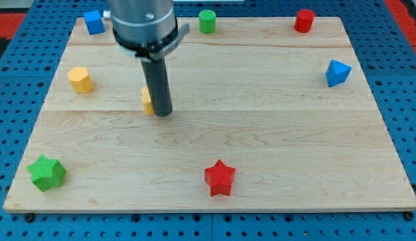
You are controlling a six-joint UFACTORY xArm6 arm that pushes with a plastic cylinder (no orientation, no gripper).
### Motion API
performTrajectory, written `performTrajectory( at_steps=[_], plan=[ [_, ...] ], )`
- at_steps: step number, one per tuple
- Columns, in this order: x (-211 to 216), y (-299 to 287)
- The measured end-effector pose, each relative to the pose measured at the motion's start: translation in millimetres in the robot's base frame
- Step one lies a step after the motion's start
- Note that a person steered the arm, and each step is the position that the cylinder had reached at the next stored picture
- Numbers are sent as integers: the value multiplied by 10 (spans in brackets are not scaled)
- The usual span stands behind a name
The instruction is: Place yellow heart right side of blue cube
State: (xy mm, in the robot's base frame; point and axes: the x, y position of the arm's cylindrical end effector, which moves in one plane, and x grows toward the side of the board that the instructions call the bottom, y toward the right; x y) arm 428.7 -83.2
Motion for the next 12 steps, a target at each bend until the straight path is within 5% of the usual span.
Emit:
performTrajectory(
  at_steps=[1,3,7,9,12],
  plan=[
    [-225,-259],
    [48,-421],
    [-1565,-1046],
    [-1371,-1541],
    [-1800,-1682]
  ],
)
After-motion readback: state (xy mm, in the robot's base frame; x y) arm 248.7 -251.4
